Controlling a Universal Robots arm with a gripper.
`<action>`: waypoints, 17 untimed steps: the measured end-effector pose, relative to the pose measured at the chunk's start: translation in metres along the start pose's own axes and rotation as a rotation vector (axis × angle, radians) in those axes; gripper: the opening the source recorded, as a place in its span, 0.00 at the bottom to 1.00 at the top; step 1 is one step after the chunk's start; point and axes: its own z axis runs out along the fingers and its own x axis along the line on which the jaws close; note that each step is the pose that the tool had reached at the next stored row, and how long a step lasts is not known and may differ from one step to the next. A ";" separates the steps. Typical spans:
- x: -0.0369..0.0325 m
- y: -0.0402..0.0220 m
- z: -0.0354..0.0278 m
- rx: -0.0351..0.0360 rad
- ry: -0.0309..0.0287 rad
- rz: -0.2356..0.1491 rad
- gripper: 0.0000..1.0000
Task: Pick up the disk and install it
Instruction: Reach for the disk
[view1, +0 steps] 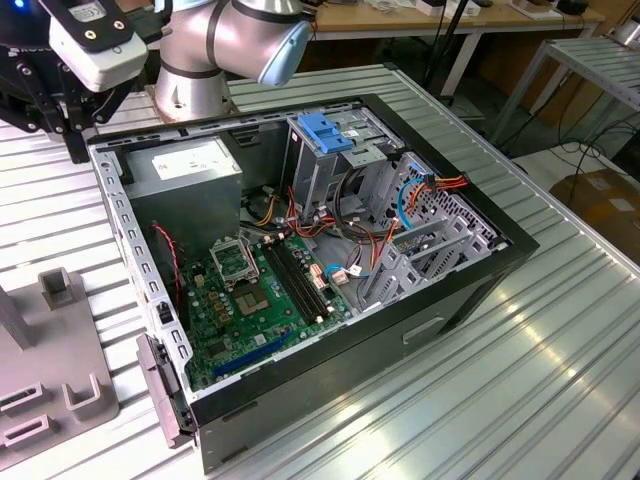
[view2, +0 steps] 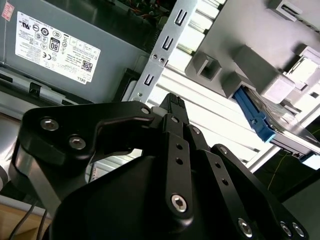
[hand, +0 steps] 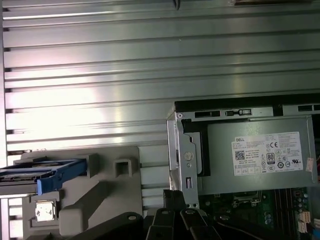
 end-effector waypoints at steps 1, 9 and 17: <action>0.0021 -0.0001 -0.0001 0.0000 0.0001 0.000 0.10; 0.0197 -0.0006 -0.0004 0.0000 0.0000 0.000 0.10; 0.0378 -0.0010 -0.0008 0.0000 0.0000 0.000 0.10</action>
